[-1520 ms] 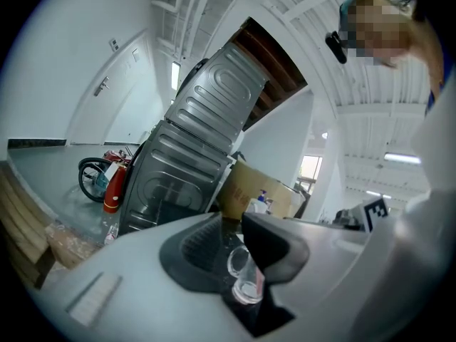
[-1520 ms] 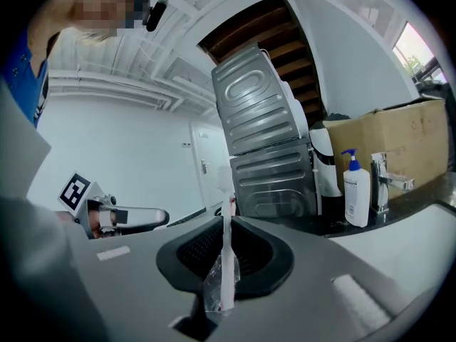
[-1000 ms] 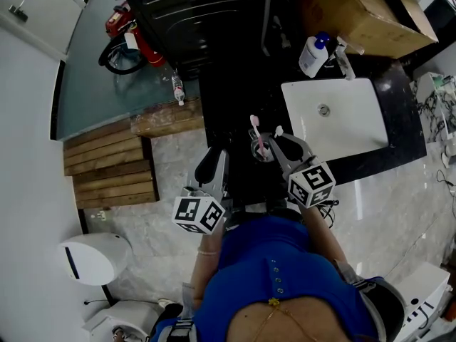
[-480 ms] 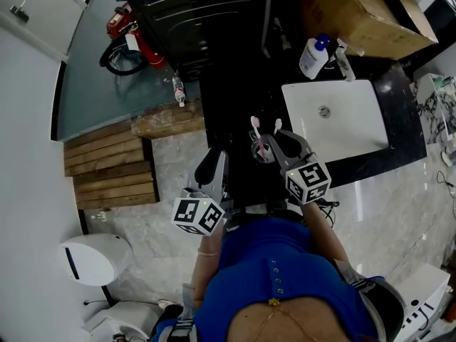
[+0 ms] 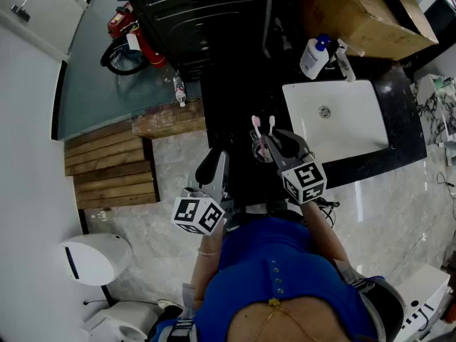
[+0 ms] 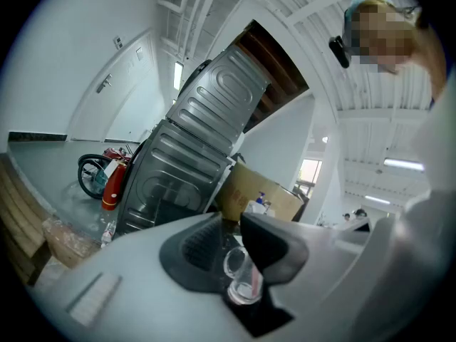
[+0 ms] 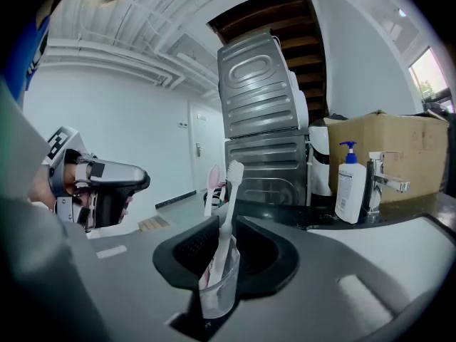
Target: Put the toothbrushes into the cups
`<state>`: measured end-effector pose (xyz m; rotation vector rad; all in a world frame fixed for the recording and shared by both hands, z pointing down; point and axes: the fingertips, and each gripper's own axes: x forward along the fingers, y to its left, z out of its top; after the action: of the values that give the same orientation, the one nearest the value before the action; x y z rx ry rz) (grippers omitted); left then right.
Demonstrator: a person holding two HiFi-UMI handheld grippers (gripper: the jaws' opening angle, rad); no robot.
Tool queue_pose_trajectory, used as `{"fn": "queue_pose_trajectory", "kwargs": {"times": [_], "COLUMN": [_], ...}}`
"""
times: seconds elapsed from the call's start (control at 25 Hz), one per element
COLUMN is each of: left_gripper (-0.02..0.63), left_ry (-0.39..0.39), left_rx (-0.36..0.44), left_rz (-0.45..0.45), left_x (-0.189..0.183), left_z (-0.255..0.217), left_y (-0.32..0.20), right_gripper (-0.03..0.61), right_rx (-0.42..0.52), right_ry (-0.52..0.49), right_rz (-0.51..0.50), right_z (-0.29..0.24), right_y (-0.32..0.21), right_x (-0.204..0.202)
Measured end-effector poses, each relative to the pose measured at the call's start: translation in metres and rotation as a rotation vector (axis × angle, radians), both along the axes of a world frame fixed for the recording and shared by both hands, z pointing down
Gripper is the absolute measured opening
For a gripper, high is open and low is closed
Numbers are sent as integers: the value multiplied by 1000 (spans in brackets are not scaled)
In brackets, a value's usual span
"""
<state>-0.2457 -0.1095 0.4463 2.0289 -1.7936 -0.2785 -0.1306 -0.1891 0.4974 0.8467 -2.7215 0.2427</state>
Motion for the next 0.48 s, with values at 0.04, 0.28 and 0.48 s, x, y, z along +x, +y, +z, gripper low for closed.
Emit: {"fn": "queue_pose_trajectory", "kwargs": {"times": [0.04,0.28,0.48], "left_gripper": [72,72,74], "left_ry": [0,-2,-5], "left_rx": [0,2,-5], "left_rz": [0,7,28], "left_x": [0,1,7], "left_z": [0,1,2], "left_y": [0,1,-2], "right_gripper": [81,101,110], "right_rx": [-1,-22,-22], "right_ry": [-1,-11,-27], "right_rz": [-1,-7,-4], "right_z": [0,0,-6], "right_y": [0,3,3], "right_x": [0,-1,3]}}
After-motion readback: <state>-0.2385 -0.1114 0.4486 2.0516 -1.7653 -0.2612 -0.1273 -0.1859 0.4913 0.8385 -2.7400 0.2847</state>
